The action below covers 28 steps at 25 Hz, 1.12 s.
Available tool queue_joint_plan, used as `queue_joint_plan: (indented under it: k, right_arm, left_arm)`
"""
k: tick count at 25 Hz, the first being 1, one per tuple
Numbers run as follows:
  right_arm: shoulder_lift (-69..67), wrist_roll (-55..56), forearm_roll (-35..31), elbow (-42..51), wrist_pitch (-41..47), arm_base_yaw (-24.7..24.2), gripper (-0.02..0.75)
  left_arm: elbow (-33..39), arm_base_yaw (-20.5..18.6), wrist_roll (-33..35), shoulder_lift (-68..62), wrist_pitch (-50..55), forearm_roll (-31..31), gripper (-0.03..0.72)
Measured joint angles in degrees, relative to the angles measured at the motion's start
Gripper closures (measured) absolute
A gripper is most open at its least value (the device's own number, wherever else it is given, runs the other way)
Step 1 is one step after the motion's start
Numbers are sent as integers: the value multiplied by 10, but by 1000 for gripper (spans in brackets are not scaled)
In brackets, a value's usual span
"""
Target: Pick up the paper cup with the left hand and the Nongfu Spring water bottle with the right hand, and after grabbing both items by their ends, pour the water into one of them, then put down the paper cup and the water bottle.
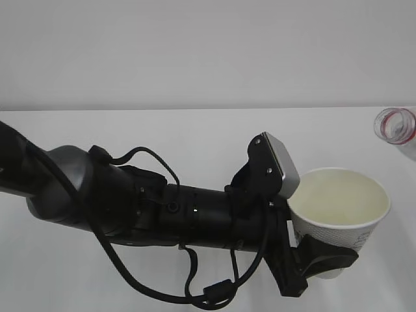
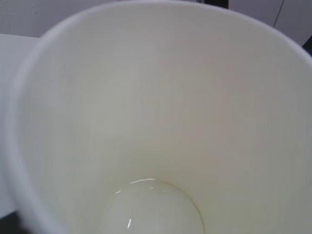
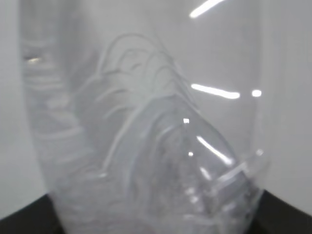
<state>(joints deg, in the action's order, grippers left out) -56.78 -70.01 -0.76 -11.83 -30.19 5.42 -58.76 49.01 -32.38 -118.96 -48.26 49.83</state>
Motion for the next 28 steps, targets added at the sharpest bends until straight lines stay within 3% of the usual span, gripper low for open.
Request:
queue_joint_plan:
  k: [28]
  right_arm:
    - [0, -78, 27, 0, -12, 0, 286]
  left_arm:
    - [0, 0, 0, 0, 0, 0, 174]
